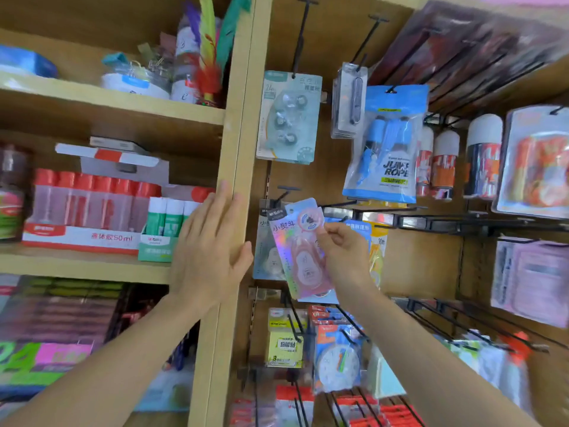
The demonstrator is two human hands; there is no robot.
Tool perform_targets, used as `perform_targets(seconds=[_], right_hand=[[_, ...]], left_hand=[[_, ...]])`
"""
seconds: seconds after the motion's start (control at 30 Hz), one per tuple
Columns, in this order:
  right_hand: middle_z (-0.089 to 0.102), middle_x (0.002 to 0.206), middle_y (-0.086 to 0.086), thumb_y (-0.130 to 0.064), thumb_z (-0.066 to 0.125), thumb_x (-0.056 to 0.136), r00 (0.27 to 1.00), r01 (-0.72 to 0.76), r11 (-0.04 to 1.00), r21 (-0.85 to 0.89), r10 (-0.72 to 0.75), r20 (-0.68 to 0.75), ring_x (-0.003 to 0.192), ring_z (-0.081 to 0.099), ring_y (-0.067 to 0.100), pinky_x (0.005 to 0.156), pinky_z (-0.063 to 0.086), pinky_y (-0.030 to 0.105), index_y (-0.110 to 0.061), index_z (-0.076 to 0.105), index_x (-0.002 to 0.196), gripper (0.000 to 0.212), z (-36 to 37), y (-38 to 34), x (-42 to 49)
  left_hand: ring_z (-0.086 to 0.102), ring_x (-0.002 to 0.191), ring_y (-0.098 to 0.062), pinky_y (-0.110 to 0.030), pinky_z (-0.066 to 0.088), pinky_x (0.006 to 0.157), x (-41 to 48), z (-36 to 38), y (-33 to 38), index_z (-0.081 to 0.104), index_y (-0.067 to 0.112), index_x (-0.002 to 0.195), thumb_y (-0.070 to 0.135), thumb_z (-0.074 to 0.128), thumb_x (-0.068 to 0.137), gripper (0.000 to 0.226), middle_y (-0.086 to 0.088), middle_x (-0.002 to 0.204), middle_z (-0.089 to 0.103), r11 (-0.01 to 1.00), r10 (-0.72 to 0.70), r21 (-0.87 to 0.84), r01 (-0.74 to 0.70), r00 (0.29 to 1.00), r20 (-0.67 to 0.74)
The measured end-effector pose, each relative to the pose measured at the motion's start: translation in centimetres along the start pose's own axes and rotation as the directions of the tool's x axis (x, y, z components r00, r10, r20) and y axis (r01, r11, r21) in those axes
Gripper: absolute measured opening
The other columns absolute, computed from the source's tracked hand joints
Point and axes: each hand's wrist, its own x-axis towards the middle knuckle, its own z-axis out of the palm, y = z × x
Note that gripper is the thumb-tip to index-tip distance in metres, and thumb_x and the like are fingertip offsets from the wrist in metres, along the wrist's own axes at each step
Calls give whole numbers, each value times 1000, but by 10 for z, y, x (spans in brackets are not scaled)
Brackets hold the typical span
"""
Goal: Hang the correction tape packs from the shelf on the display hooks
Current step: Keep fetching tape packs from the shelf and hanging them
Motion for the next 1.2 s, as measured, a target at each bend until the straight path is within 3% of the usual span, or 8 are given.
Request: perform_targets(seconds=[0.4,0.57,0.7,0.77,0.87,1.0,1.1,1.2], right_hand=[[65,61,-3,-25,68,93,999,-10,992,-126,6,-32,50,51,8,54,42,25,-15,70,82,15,19,18,8],[69,86,-8,-15,69,91,954,240,934,-263,-278,-116,72,64,6,66,48,19,-19,68,100,10,18,19,-5],[66,112,-4,-16,70,90,728,649,575,-498,-659,189,102,59,16,88,44,23,-19,66,113,24,10,30,-8],[59,134,-1,-32,61,94,629,740,315,-594,-638,445,123,51,23,102,40,34,-20,62,125,34,10,37,-6],[37,157,2,-51,42,97,665,700,109,-706,-460,588,146,29,28,114,27,49,-23,46,144,55,14,42,-4],[33,159,5,-57,33,93,699,661,-71,-747,-305,647,148,25,31,117,17,57,-23,40,148,65,24,42,10],[37,157,8,-58,24,89,723,646,-148,-749,-199,662,144,32,33,115,14,62,-21,41,147,71,34,39,22],[31,159,7,-55,41,93,731,646,-179,-742,-137,669,144,29,33,115,6,66,-22,30,153,69,44,39,30]], left_hand=[[31,150,-26,-41,28,118,-4,6,-4,31,16,158,42,50,93,73,-4,169,18,999,33,-12,-34,997,-70],[33,148,-27,-41,30,116,-5,7,-5,33,15,157,41,53,93,72,-5,168,20,999,35,-4,-35,996,-77],[33,149,-26,-40,30,116,-5,8,-4,32,16,158,42,52,93,73,-4,168,19,999,36,-4,-36,997,-73],[32,149,-26,-40,31,116,-5,8,-5,31,17,158,42,53,93,73,-4,169,17,999,33,-6,-33,997,-66],[30,150,-25,-40,29,117,-6,6,-4,28,18,159,44,50,94,74,-3,169,15,1000,25,1,-24,998,-52],[29,150,-24,-38,26,117,-6,5,-3,29,18,158,44,51,94,73,-3,169,16,1000,19,-1,-19,999,-51],[30,149,-25,-39,28,116,-6,5,-2,30,18,158,44,49,94,72,-3,169,17,1000,23,-14,-24,998,-59],[31,149,-25,-40,31,115,-6,5,-2,29,18,158,44,50,93,73,-4,169,17,1000,18,-18,-19,998,-53]])
